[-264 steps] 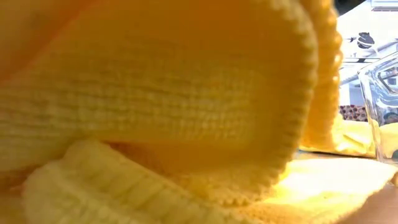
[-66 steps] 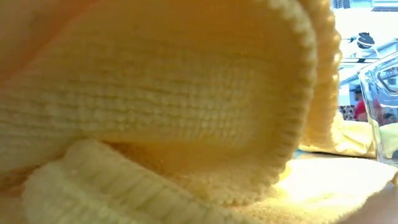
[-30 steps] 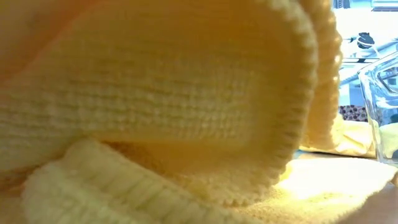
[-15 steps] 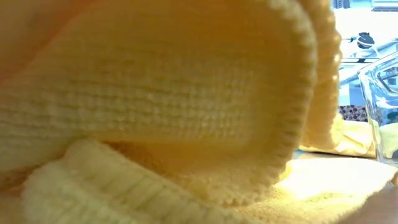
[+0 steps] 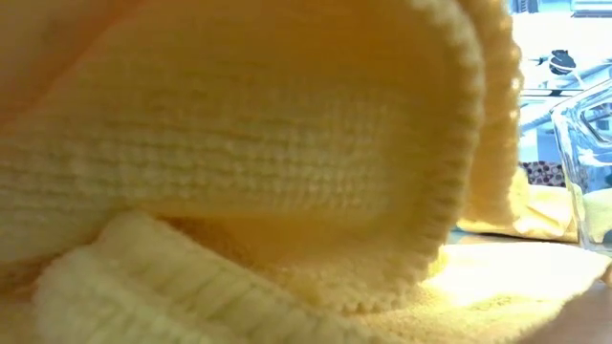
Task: Sort microfiber towel by color & place in baskets
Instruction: Put the yellow microfiber cloth into the top transparent bin
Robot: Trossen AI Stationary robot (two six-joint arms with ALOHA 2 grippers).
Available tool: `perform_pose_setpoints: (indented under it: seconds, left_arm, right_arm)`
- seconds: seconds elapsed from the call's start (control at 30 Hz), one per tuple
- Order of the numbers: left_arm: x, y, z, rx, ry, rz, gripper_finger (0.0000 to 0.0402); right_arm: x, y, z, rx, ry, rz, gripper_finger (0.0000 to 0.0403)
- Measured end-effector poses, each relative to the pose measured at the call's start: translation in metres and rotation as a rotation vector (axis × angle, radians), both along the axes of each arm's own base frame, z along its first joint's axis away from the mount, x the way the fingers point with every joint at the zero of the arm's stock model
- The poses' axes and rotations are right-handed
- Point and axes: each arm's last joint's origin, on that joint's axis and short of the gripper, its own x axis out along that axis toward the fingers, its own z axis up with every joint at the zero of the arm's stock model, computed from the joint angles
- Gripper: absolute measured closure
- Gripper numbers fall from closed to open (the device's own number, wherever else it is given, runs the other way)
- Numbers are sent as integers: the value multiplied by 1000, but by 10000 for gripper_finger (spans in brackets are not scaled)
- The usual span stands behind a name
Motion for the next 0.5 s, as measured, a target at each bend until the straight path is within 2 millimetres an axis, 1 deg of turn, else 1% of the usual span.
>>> perform_pose_setpoints:
  seconds: [0.17,0.27,0.37,0.5]
  left_arm:
    - [3,1,-8,1,8,15,156]
    - [5,3,-9,-1,9,27,171]
    - [6,5,-10,8,6,32,209]
    - [6,7,-10,23,7,29,290]
  right_arm:
    - [0,0,0,-1,-2,-1,266]
    - [0,0,0,-1,-3,-1,266]
    - [0,0,0,-2,-5,-3,266]
    - [0,0,0,-12,-16,-16,266]
